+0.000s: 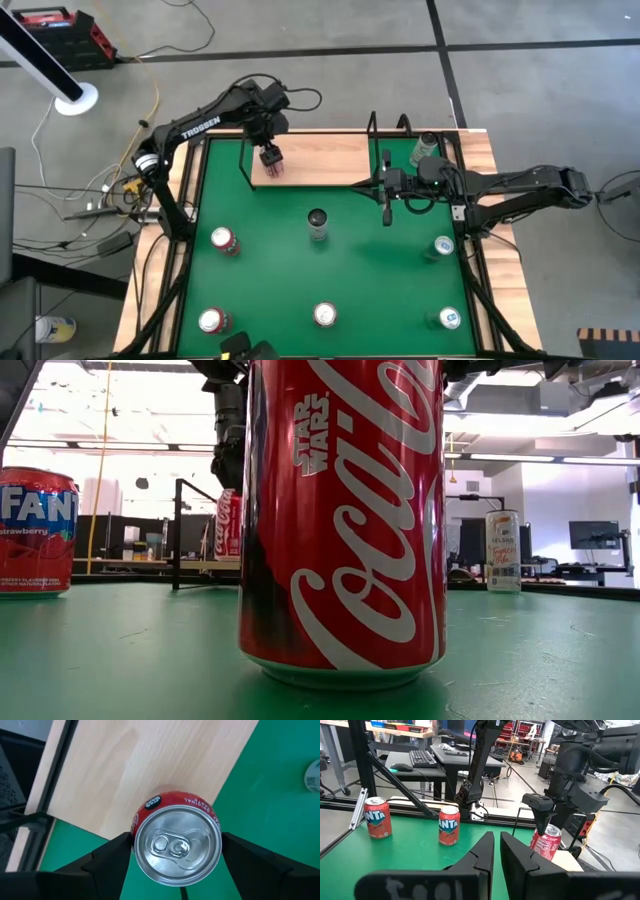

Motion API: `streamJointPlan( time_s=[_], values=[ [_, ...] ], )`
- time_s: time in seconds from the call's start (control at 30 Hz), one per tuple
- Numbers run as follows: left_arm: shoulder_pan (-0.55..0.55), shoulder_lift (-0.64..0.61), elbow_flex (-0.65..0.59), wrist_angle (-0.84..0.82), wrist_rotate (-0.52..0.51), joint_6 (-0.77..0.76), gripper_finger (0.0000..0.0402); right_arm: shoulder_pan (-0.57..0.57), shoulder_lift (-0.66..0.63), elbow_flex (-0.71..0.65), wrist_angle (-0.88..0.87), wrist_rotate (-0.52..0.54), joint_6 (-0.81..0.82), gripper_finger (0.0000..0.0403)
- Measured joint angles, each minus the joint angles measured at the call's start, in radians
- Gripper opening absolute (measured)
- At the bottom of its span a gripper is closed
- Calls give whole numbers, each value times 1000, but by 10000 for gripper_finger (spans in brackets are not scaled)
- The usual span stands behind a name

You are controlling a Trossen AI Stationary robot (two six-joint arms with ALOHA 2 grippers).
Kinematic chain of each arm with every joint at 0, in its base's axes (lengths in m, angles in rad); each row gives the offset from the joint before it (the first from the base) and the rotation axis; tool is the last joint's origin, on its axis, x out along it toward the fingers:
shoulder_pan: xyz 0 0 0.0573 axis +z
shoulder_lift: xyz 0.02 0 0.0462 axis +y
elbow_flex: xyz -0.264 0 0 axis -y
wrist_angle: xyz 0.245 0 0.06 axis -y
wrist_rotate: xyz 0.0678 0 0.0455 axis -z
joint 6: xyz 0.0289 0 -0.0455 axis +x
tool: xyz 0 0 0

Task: Place canned beverage on shelf
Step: Put the top red-white soda can on the shelf

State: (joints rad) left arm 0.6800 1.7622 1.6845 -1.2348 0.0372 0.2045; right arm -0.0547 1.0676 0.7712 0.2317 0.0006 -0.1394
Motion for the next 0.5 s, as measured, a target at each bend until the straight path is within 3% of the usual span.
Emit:
streamJointPlan(
  time_s=[0.37,0.5],
  values=[
    [0,1,84,-10,-16,35,288,0,0,0,0,0,-1,58],
    [0,1,165,-23,-26,46,288,0,3,0,3,55,29,58]
  ],
)
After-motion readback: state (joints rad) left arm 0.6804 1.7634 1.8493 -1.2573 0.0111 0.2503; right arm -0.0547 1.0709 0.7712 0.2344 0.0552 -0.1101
